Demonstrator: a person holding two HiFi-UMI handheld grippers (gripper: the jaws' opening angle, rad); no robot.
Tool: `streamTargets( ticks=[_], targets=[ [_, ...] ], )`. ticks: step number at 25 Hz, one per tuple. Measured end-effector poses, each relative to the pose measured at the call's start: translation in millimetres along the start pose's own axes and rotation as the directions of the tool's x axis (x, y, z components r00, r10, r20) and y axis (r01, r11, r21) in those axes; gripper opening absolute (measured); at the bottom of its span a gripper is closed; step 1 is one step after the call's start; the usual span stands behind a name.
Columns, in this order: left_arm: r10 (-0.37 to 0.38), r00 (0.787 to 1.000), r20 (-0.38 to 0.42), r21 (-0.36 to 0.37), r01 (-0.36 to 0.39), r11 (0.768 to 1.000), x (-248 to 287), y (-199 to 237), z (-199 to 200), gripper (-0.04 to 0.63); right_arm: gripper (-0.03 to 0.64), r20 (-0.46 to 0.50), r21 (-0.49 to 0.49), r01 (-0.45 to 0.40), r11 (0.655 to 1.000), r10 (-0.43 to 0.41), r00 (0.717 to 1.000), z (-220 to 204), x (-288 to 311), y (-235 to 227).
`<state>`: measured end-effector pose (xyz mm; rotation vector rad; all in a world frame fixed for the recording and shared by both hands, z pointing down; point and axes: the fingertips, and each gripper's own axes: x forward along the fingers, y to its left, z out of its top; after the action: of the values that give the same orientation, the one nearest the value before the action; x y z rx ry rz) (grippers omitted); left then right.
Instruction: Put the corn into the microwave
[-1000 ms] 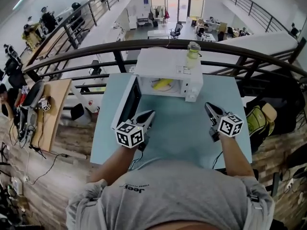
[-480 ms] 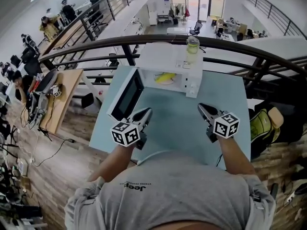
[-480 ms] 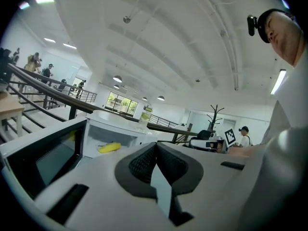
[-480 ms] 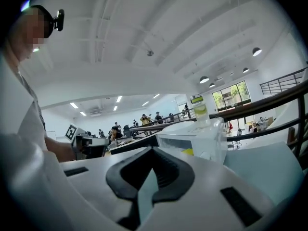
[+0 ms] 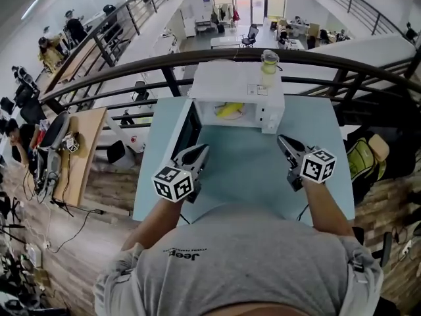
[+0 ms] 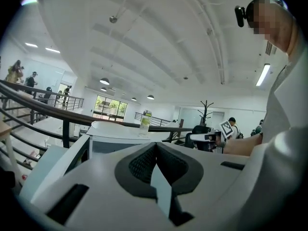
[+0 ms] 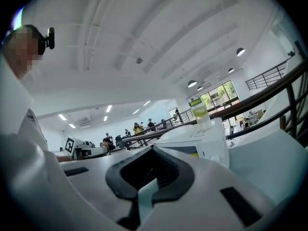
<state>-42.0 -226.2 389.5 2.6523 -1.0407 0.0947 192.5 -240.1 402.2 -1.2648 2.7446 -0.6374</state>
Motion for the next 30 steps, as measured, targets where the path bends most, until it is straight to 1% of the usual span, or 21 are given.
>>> streamTargets(
  ticks=[4, 10, 15, 20, 30],
  targets=[
    [-0.01, 1.0, 0.001, -0.04, 0.01, 0.999, 0, 9, -7, 0.018, 0.017, -0.022, -0.029, 0.011, 1.0, -0.012, 1.0, 2, 2, 6],
    [-0.018, 1.0, -0.007, -0.065, 0.017, 0.998, 7, 5, -14, 0.018, 0.017, -0.039, -0.028, 0.023, 0.999, -0.024, 0.999, 3, -7, -3],
    [-0.015, 1.0, -0.002, -0.053, 0.014, 0.998, 10, -1, -11, 0.018, 0.017, -0.042, -0.041, 0.014, 0.999, -0.016, 0.999, 5, -10, -7],
    [-0.003, 1.0, -0.001, -0.048, 0.003, 0.999, 6, -1, -7, 0.018, 0.017, -0.046, -0.084, 0.0, 0.996, -0.004, 0.999, 9, -7, -1],
    [0.004, 1.0, 0.004, -0.055, -0.004, 0.998, 0, 0, -8, 0.018, 0.017, -0.055, -0.084, 0.003, 0.996, -0.007, 0.998, 3, -6, 0]
  ],
)
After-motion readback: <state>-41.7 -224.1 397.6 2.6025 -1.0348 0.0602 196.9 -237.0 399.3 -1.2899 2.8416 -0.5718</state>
